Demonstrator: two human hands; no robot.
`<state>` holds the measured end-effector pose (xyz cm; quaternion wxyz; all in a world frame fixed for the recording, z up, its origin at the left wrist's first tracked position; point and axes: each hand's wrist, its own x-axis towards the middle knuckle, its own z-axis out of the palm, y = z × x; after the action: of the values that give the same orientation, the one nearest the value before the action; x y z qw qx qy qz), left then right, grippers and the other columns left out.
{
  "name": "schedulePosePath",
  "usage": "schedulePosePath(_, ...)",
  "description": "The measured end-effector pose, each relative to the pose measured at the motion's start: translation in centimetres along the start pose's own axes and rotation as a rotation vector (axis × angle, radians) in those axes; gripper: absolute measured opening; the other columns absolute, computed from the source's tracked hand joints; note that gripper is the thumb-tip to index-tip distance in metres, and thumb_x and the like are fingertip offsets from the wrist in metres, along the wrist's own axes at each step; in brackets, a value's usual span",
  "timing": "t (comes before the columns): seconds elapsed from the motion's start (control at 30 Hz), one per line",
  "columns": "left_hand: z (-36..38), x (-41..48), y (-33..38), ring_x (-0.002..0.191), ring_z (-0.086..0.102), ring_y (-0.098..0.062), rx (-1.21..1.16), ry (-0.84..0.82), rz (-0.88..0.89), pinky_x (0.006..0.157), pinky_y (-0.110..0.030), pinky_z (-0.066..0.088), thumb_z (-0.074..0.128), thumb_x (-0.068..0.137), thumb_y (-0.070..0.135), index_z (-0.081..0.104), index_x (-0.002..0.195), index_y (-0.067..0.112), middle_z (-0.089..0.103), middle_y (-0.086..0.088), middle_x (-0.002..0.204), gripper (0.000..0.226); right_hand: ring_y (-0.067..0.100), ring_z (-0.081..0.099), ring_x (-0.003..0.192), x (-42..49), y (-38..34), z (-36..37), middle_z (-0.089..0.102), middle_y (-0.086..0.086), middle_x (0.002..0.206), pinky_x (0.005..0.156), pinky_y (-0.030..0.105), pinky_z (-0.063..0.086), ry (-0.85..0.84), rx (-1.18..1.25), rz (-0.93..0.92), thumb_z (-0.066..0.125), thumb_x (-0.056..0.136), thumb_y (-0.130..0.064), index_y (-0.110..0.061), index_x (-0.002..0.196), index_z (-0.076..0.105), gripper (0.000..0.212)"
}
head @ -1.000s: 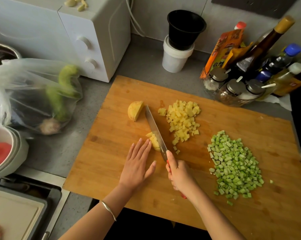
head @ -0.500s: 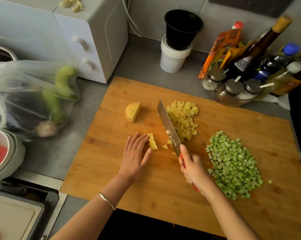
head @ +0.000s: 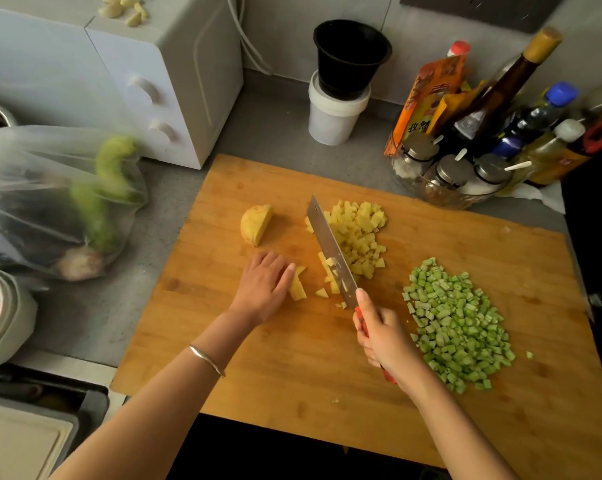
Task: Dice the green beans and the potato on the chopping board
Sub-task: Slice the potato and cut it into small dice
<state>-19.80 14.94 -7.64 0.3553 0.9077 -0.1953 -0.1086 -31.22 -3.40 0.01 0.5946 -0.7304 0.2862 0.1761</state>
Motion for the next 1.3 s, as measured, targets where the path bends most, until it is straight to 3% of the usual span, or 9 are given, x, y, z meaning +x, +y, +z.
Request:
schedulePosePath(0.17, 0.6, 1.9, 1.6, 0.125, 0.038, -0.013, -0.031, -0.141, 0.103, 0.102, -0.023, 0.017, 0.023, 0.101, 0.043, 0.06, 0.124, 0.022, 0.057, 0.004, 0.126, 0.048, 0.012, 0.024, 0.038, -0.2, 0.2, -0.1, 0.029, -0.004, 0.046, 0.042, 0.025, 0.018, -0.012, 0.012, 0.011, 0.037, 0.093, -0.059, -0.012, 0.071, 0.043, 0.053)
schedulePosePath(0.27, 0.0, 1.2, 1.2, 0.117, 0.046, -0.009, -0.108, -0.039, 0.086, 0.103, -0.037, 0.037, 0.03, 0.095, 0.056, 0.058, 0.122, 0.027, 0.057, 0.009, 0.122, 0.049, 0.012, 0.025, 0.038, -0.6, 0.2, -0.2, 0.03, -0.003, 0.046, 0.041, 0.026, 0.019, -0.015, 0.016, -0.016, 0.037, 0.089, -0.062, -0.011, 0.071, 0.044, 0.055)
schedulePosePath(0.4, -0.2, -2.1, -0.6, 0.111, 0.046, -0.006, -0.001, 0.003, 0.095, 0.094, -0.027, 0.04, 0.055, 0.075, 0.07, 0.051, 0.124, 0.028, 0.054, 0.011, 0.118, 0.064, 0.012, 0.024, 0.038, -0.9, 0.2, -0.1, 0.031, -0.002, 0.046, 0.041, 0.026, 0.017, -0.025, 0.033, -0.046, 0.037, 0.088, -0.062, -0.01, 0.07, 0.043, 0.055)
schedulePosePath(0.57, 1.6, -2.1, -0.8, 0.106, 0.048, -0.016, 0.019, 0.118, 0.094, 0.093, -0.037, 0.044, 0.073, 0.077, 0.041, 0.056, 0.122, 0.018, 0.06, 0.002, 0.114, 0.053, 0.013, 0.024, 0.038, -1.2, 0.4, 0.6, 0.03, -0.001, 0.047, 0.041, 0.026, 0.016, -0.044, 0.042, -0.046, 0.038, 0.088, -0.062, -0.011, 0.068, 0.042, 0.055)
schedulePosePath(0.67, 2.1, -2.0, -0.5, 0.103, 0.048, -0.017, -0.007, 0.139, 0.105, 0.091, -0.04, 0.045, 0.075, 0.077, 0.035, 0.057, 0.12, 0.017, 0.06, 0.001, 0.111, 0.049, 0.012, 0.024, 0.037, -1.5, 0.5, 1.0, 0.03, -0.002, 0.046, 0.041, 0.025, 0.017, -0.051, 0.033, -0.047, 0.037, 0.088, -0.061, -0.011, 0.067, 0.042, 0.055)
schedulePosePath(0.8, 2.1, -2.8, -0.4, 0.106, 0.05, -0.013, -0.027, 0.176, 0.096, 0.091, -0.029, 0.043, 0.071, 0.076, 0.047, 0.055, 0.122, 0.017, 0.059, 0.005, 0.113, 0.057, 0.012, 0.024, 0.036, -1.6, 0.6, 1.3, 0.03, -0.002, 0.046, 0.04, 0.025, 0.017, -0.051, 0.047, -0.05, 0.038, 0.087, -0.062, -0.01, 0.069, 0.042, 0.055)
schedulePosePath(0.97, 1.9, -2.1, 0.4, 0.108, 0.054, -0.014, -0.003, 0.183, 0.113, 0.092, -0.035, 0.046, 0.065, 0.081, 0.046, 0.063, 0.111, 0.023, 0.064, 0.006, 0.108, 0.038, 0.013, 0.024, 0.037, -1.6, 0.7, 0.5, 0.031, -0.001, 0.047, 0.042, 0.026, 0.017, -0.024, 0.052, -0.063, 0.037, 0.087, -0.063, -0.01, 0.068, 0.043, 0.056)
schedulePosePath(1.13, 1.9, -0.6, 1.5, 0.107, 0.057, -0.012, 0.004, 0.169, 0.066, 0.095, -0.031, 0.041, 0.069, 0.083, 0.036, 0.069, 0.102, 0.026, 0.068, 0.008, 0.103, 0.021, 0.013, 0.024, 0.037, -1.7, 1.0, -0.3, 0.031, -0.001, 0.045, 0.042, 0.027, 0.018, 0.014, 0.057, -0.069, 0.037, 0.088, -0.063, -0.01, 0.068, 0.043, 0.056)
schedulePosePath(1.3, 1.8, 1.0, 2.4, 0.099, 0.056, -0.012, 0.018, 0.109, 0.026, 0.089, -0.029, 0.041, 0.069, 0.083, 0.039, 0.066, 0.108, 0.025, 0.068, 0.01, 0.099, 0.029, 0.013, 0.024, 0.037, -1.9, 1.1, -0.3, 0.031, -0.001, 0.046, 0.042, 0.027, 0.018, 0.023, 0.06, -0.058, 0.037, 0.088, -0.063, -0.01, 0.069, 0.044, 0.056)
